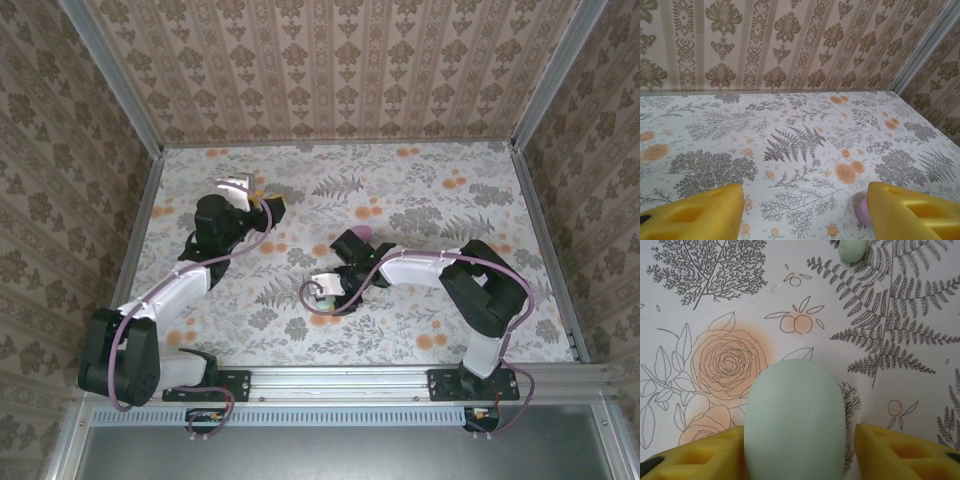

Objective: Insert wireless bluetooth earbuds into charging case

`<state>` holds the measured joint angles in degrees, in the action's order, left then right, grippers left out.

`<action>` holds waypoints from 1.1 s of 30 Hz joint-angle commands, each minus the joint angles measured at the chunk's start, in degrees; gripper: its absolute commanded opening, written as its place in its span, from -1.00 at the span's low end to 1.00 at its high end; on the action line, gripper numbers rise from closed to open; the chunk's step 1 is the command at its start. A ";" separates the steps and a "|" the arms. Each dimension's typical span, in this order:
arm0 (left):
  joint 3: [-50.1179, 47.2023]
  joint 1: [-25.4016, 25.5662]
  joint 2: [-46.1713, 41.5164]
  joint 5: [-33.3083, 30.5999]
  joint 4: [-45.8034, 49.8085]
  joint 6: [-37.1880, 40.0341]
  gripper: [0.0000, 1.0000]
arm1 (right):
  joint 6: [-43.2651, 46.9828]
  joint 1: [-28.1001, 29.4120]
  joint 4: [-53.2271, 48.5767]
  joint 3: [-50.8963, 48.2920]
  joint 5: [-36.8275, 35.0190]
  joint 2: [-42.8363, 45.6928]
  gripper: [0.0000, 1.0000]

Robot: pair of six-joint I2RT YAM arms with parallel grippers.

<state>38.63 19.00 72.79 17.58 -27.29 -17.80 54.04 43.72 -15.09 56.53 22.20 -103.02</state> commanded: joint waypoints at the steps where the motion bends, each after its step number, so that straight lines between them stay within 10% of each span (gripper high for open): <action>1: 0.19 -0.59 0.77 1.24 -1.98 0.19 0.33 | 0.80 0.39 -3.08 1.30 0.94 -0.92 0.07; 19: 1.50 -0.83 1.21 4.78 -3.47 0.62 0.32 | -22.83 -6.03 5.62 1.17 8.06 10.54 -0.33; 27: 9.20 0.50 3.93 17.56 0.07 -2.69 0.32 | -34.25 -14.56 13.96 -0.18 12.87 19.66 -0.32; 33: 25.50 3.19 10.93 28.53 21.24 -7.83 0.37 | -36.37 -16.38 17.83 0.15 8.91 22.85 -0.31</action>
<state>58.63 21.34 81.54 37.28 -16.84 -22.17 20.73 27.38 -0.80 57.01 31.75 -82.35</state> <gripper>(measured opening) 0.686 0.395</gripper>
